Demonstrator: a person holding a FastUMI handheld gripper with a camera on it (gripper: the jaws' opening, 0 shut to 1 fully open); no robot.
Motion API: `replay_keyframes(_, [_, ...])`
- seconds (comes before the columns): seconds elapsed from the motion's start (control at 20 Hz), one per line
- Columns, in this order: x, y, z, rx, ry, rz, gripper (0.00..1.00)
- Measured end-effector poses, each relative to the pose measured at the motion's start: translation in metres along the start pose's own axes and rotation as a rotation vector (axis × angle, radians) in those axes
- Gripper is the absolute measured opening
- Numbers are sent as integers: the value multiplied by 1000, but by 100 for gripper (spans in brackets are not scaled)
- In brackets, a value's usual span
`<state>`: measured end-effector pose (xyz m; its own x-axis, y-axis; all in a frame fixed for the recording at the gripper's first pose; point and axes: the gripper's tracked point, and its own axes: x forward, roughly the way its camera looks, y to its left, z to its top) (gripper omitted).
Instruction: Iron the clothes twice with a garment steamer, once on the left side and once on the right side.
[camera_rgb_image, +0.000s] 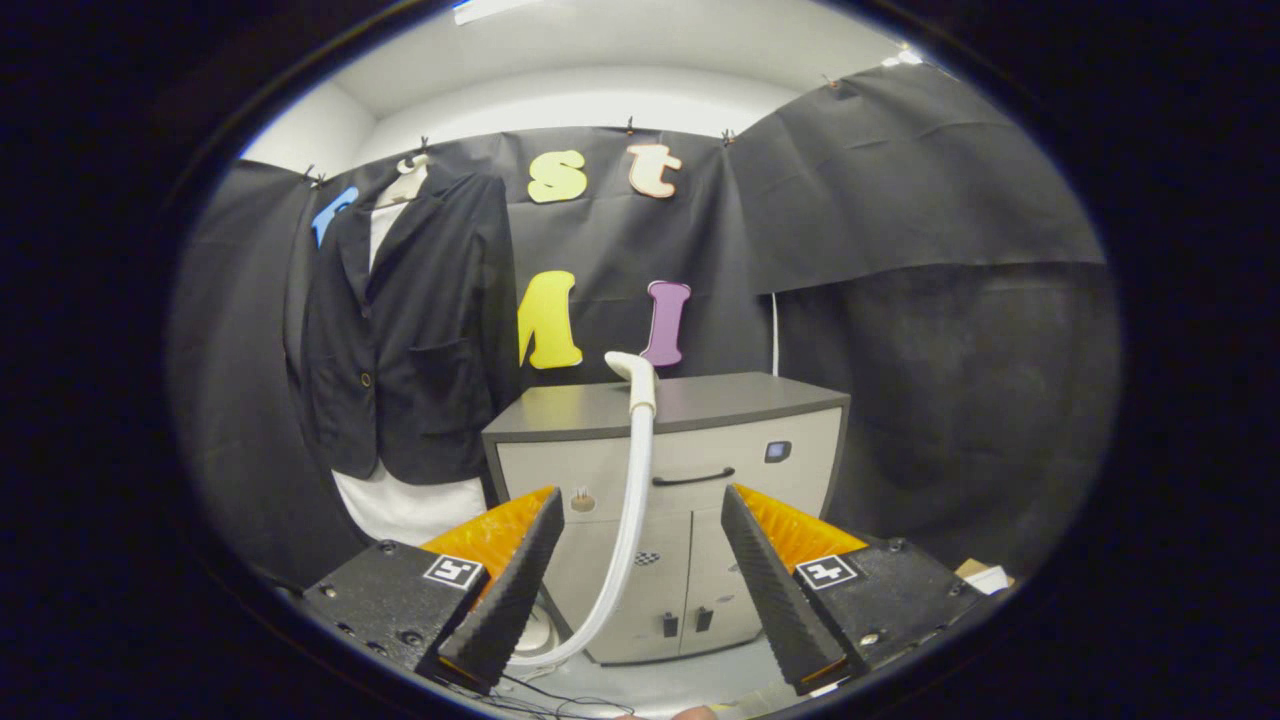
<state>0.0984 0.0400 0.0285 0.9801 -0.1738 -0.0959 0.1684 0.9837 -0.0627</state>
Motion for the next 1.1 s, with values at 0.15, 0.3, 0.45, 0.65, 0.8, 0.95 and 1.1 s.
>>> replay_keyframes(0.15, [34,-2,16,-32,-2,30,99])
replay_keyframes(0.3, [82,-1,41,-53,-36,63,99])
replay_keyframes(0.45, [139,2,63,-35,-39,98,99])
replay_keyframes(0.65, [198,0,76,30,10,156,99])
replay_keyframes(0.8, [236,-6,79,27,73,176,98])
replay_keyframes(0.95, [267,-6,73,36,164,217,99])
replay_keyframes(1.1, [293,-4,71,62,256,258,99])
